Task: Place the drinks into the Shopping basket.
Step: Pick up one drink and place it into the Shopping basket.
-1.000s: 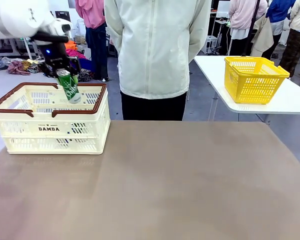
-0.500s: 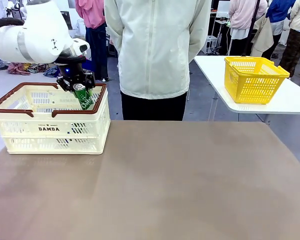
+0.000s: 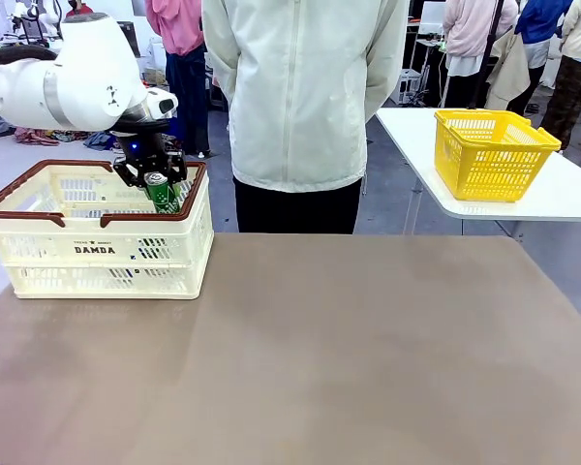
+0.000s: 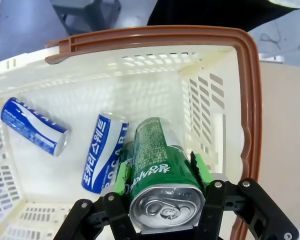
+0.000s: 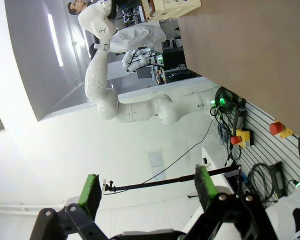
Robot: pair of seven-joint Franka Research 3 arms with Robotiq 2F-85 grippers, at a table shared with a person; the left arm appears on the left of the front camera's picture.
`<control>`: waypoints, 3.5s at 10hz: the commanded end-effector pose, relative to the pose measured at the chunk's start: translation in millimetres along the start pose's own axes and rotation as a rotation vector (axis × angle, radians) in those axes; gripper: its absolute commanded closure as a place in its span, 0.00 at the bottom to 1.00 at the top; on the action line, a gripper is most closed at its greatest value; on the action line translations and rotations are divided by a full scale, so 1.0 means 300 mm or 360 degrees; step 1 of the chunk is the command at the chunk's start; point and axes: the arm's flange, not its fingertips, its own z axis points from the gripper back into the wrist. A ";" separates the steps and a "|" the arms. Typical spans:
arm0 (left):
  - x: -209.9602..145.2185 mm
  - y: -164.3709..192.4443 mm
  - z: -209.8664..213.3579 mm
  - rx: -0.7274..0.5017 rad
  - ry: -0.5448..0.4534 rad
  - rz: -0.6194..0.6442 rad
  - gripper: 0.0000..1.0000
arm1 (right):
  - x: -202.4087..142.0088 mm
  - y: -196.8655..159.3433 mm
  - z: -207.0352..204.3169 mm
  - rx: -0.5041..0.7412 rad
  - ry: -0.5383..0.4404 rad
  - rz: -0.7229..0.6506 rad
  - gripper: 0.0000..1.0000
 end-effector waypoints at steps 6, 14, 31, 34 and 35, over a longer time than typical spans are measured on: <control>0.019 -0.028 0.055 0.0041 -0.0049 -0.0014 0.00 | -0.007 0.019 0.004 -0.0024 0.0011 -0.0029 0.00; -0.325 0.386 0.644 -0.0637 0.0264 0.0040 0.00 | -0.007 0.019 0.004 -0.0024 0.0011 -0.0029 0.00; -0.668 1.020 0.630 -0.1380 0.0353 0.0380 0.00 | -0.007 0.019 0.004 -0.0024 0.0011 -0.0029 0.00; -0.668 1.020 0.630 -0.1380 0.0353 0.0380 0.00 | -0.007 0.019 0.004 -0.0024 0.0011 -0.0029 0.00; -0.668 1.020 0.630 -0.1380 0.0353 0.0380 0.00 | -0.007 0.019 0.004 -0.0024 0.0011 -0.0029 0.00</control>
